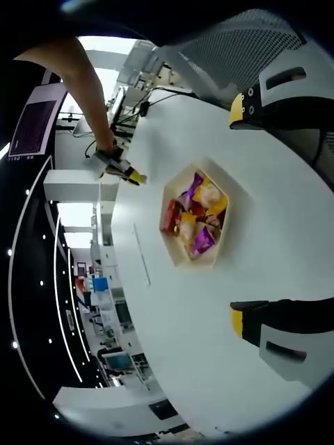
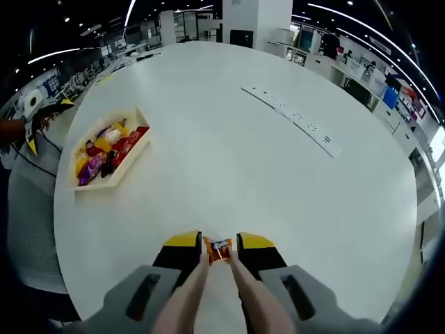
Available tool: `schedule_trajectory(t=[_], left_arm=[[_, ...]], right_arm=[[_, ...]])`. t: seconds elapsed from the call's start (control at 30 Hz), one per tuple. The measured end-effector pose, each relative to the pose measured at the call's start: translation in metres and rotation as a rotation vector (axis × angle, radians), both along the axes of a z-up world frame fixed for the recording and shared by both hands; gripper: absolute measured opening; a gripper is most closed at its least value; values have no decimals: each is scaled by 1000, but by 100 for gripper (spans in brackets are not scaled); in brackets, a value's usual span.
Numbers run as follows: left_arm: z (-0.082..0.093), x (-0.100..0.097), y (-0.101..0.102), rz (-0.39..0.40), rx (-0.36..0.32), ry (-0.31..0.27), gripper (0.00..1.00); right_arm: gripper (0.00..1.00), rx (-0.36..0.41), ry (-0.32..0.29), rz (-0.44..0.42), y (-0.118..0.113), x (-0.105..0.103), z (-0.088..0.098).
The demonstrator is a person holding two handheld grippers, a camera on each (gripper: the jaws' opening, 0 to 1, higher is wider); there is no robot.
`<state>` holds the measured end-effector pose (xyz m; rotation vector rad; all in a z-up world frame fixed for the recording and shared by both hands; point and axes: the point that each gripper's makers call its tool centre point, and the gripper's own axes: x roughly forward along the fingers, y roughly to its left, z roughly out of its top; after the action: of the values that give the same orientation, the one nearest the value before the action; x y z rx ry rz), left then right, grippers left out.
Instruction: Place the target food into the container with the food tongs after gripping and lifting it, then release it inside without dropping or visibly crushing the food.
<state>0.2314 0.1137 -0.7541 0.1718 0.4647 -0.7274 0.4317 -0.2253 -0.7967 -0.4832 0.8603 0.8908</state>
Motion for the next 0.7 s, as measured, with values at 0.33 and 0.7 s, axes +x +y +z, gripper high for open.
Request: schedule_trajectory(t=[0.33,0.7], left_arm=[[0,-2,-2,-14,-2,3,100],[2,-2,-3,-23,-6,-6,100]], right_arm=[[19,-9,-11,-33,-3,9,27],[19,-29,-38,-37,-3,16,58]])
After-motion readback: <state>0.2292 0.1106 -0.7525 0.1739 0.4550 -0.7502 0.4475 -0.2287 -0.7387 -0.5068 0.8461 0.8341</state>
